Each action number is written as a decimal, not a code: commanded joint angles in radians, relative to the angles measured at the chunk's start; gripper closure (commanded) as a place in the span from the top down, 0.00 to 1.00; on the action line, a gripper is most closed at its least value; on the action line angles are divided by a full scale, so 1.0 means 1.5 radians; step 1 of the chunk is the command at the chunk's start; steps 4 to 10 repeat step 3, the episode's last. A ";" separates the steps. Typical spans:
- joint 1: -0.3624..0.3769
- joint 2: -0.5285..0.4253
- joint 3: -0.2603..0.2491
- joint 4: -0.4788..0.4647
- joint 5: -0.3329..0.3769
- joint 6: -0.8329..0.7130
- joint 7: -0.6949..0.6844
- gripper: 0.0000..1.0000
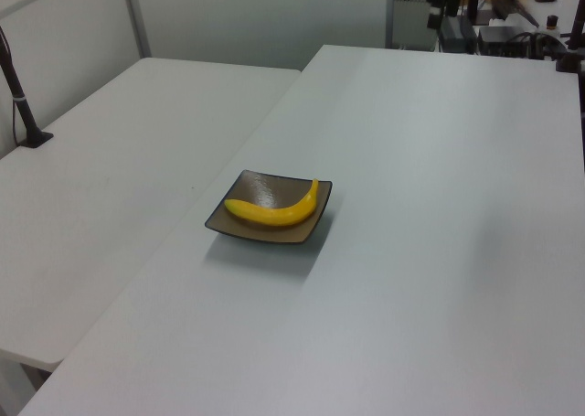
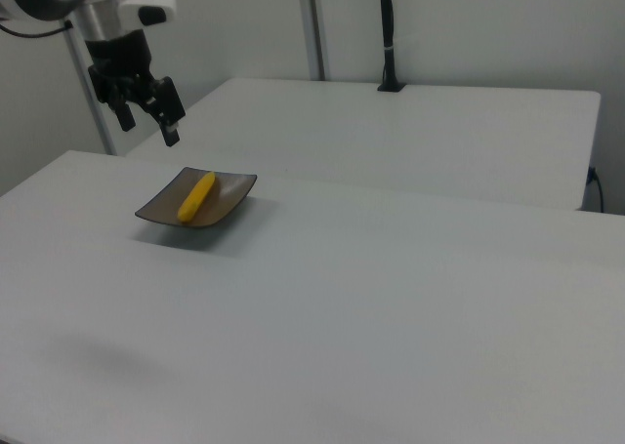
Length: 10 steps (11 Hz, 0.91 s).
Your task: Bananas placed on a ceramic plate
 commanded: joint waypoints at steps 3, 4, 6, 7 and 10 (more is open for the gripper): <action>0.000 0.014 0.005 -0.018 0.000 0.030 -0.026 1.00; 0.000 0.014 0.005 -0.018 0.000 0.030 -0.026 1.00; 0.000 0.014 0.005 -0.018 0.000 0.030 -0.026 1.00; 0.000 0.014 0.005 -0.018 0.000 0.030 -0.026 1.00; 0.000 0.014 0.005 -0.018 0.000 0.030 -0.026 1.00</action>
